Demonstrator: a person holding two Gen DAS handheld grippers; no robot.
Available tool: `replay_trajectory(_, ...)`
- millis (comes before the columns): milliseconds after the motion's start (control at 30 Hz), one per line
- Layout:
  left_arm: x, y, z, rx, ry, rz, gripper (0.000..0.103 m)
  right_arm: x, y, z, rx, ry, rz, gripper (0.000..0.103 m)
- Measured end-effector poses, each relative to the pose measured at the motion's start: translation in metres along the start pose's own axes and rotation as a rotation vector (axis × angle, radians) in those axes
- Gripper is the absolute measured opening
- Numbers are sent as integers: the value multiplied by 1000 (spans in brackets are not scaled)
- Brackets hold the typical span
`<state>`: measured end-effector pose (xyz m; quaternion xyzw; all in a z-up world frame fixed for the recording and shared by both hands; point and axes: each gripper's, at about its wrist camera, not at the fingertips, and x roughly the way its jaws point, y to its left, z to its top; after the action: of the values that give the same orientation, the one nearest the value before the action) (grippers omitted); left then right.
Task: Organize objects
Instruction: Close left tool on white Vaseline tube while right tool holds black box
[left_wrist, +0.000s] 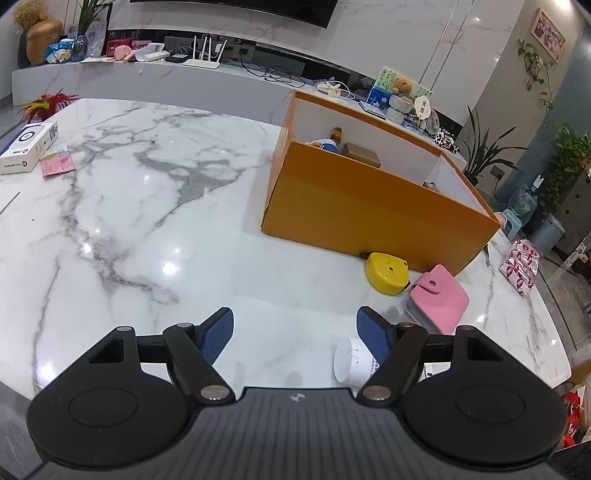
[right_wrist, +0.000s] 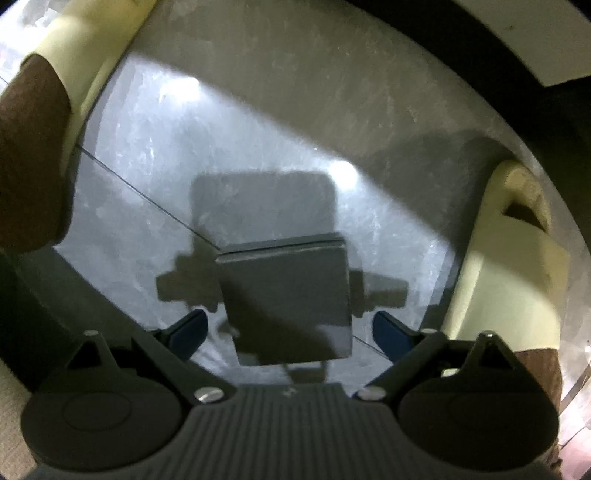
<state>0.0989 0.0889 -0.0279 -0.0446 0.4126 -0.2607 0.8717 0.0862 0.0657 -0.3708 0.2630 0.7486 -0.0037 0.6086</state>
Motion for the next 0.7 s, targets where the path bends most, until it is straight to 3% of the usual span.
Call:
replay_trajectory(400, 8, -3, -1, 16, 29, -2, 87, 5, -1, 12, 47, 3, 23, 76)
replay_trajectory(700, 8, -3, -2, 16, 28, 4, 87, -45, 22, 28, 8, -78, 31, 76)
